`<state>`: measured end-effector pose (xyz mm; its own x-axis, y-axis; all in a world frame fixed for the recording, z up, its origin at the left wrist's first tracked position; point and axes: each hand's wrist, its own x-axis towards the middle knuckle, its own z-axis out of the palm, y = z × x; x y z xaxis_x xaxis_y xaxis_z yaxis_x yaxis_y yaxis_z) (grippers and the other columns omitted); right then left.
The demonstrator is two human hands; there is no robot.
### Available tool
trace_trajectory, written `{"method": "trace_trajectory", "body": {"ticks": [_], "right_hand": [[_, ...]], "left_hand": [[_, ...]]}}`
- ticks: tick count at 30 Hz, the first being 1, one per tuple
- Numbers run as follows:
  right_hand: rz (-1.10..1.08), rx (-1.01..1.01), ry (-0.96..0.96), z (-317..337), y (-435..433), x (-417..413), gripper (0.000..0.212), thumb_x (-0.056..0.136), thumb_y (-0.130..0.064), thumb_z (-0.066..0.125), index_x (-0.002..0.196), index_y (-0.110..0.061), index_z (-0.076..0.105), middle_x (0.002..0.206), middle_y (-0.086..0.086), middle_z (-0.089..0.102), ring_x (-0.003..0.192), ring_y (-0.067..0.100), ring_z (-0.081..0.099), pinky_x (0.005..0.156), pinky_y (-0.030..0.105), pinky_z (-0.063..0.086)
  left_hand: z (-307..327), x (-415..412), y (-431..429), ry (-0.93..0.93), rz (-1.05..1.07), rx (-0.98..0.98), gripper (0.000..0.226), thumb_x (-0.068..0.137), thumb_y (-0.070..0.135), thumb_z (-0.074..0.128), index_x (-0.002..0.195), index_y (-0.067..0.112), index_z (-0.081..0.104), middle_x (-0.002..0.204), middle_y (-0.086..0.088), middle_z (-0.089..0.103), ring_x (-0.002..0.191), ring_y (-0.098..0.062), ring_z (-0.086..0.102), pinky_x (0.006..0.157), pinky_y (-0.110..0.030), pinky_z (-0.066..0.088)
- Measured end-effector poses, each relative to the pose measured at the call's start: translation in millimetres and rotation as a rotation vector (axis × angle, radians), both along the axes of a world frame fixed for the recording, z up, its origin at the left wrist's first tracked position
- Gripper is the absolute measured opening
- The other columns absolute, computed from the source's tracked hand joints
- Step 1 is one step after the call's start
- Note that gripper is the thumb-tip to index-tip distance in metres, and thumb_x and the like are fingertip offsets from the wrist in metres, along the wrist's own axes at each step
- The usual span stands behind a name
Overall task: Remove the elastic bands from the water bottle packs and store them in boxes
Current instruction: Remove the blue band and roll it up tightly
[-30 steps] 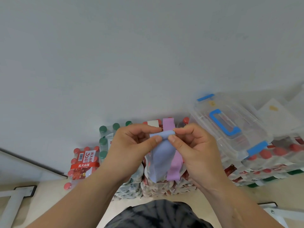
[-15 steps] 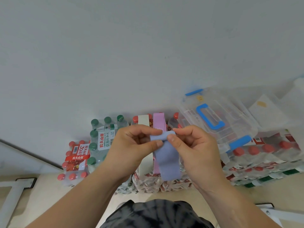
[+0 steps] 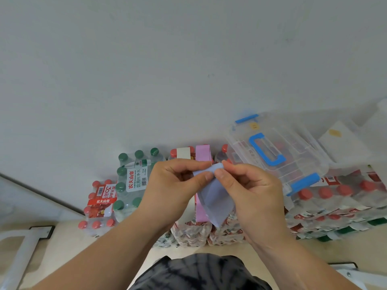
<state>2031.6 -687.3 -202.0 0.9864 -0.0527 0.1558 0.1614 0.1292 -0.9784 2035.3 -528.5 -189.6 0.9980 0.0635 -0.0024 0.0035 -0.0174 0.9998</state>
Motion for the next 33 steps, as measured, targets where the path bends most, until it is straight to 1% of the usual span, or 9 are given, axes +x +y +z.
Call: {"method": "trace_trajectory", "body": {"ticks": [5,8,11,15,19,23,28,30,33], "right_hand": [[-0.034,0.018,0.064,-4.3,1.1,4.3,0.006,0.075,-0.037,0.077,0.080,-0.038,0.080,0.082,-0.007,0.079,0.075,0.004,0.073,0.069,0.015,0.056],[-0.026,0.032,0.078,-8.2,0.1,4.5,0.006,0.077,-0.038,0.075,0.080,-0.036,0.079,0.085,-0.003,0.079,0.079,0.011,0.074,0.072,0.021,0.058],[-0.028,0.092,0.100,-10.2,-0.8,6.8,0.006,0.076,-0.033,0.076,0.080,-0.035,0.079,0.086,0.000,0.079,0.083,0.015,0.075,0.075,0.023,0.059],[-0.019,0.110,0.121,-11.6,-6.0,10.0,0.009,0.074,-0.034,0.077,0.082,-0.032,0.080,0.087,0.002,0.079,0.083,0.016,0.075,0.075,0.026,0.061],[0.074,0.055,0.156,-7.1,-12.4,12.2,0.010,0.075,-0.033,0.076,0.085,-0.031,0.076,0.088,0.001,0.079,0.082,0.015,0.075,0.070,0.026,0.061],[0.143,0.029,0.184,0.5,-20.6,16.9,0.021,0.074,-0.046,0.076,0.086,-0.029,0.076,0.083,0.010,0.077,0.073,0.020,0.074,0.061,0.025,0.058],[0.070,-0.088,0.117,-0.4,-20.3,16.6,0.017,0.072,-0.049,0.074,0.081,-0.034,0.076,0.070,0.002,0.075,0.056,0.007,0.066,0.051,0.016,0.049],[-0.018,-0.121,0.082,-1.1,-17.8,14.5,0.021,0.073,-0.053,0.073,0.082,-0.035,0.075,0.070,-0.005,0.074,0.058,0.004,0.066,0.053,0.015,0.050],[-0.086,-0.149,0.023,-0.9,-14.2,10.1,0.014,0.074,-0.053,0.072,0.083,-0.044,0.078,0.075,-0.018,0.075,0.069,0.000,0.070,0.059,0.012,0.051]], "left_hand": [[0.4,-0.3,-1.2,-0.021,-0.048,0.042,0.017,0.079,0.010,0.081,0.092,0.020,0.082,0.090,0.000,0.080,0.088,-0.019,0.076,0.077,-0.027,0.060],[-3.1,2.6,-1.6,-0.013,-0.033,0.041,0.019,0.078,0.006,0.083,0.090,0.021,0.081,0.089,0.000,0.080,0.086,-0.018,0.076,0.076,-0.023,0.058],[-6.2,3.9,-1.8,0.003,-0.029,0.028,0.022,0.075,0.014,0.083,0.095,0.023,0.080,0.093,-0.001,0.079,0.090,-0.022,0.075,0.079,-0.029,0.060],[-8.2,0.5,-1.6,0.003,-0.092,0.057,0.023,0.084,0.018,0.073,0.103,0.029,0.080,0.097,0.001,0.080,0.093,-0.022,0.075,0.080,-0.033,0.062],[-7.4,1.4,2.2,0.020,-0.099,0.029,0.028,0.089,0.005,0.071,0.104,0.026,0.080,0.101,0.000,0.080,0.096,-0.020,0.075,0.081,-0.029,0.060],[-3.2,2.4,4.9,0.017,-0.132,0.051,0.035,0.086,-0.004,0.072,0.103,0.026,0.080,0.103,0.001,0.079,0.099,-0.019,0.074,0.084,-0.030,0.060],[-3.1,0.8,1.7,0.016,-0.092,0.043,0.037,0.085,-0.003,0.074,0.100,0.030,0.080,0.102,0.003,0.079,0.098,-0.017,0.075,0.082,-0.027,0.059],[-4.0,0.2,-3.4,0.003,-0.058,0.034,0.039,0.086,-0.001,0.074,0.099,0.035,0.081,0.099,0.003,0.080,0.094,-0.018,0.075,0.079,-0.028,0.059],[-2.0,-0.3,-9.8,-0.032,-0.064,0.031,0.037,0.087,0.007,0.072,0.096,0.042,0.080,0.096,0.005,0.080,0.090,-0.018,0.076,0.076,-0.029,0.061]]}}
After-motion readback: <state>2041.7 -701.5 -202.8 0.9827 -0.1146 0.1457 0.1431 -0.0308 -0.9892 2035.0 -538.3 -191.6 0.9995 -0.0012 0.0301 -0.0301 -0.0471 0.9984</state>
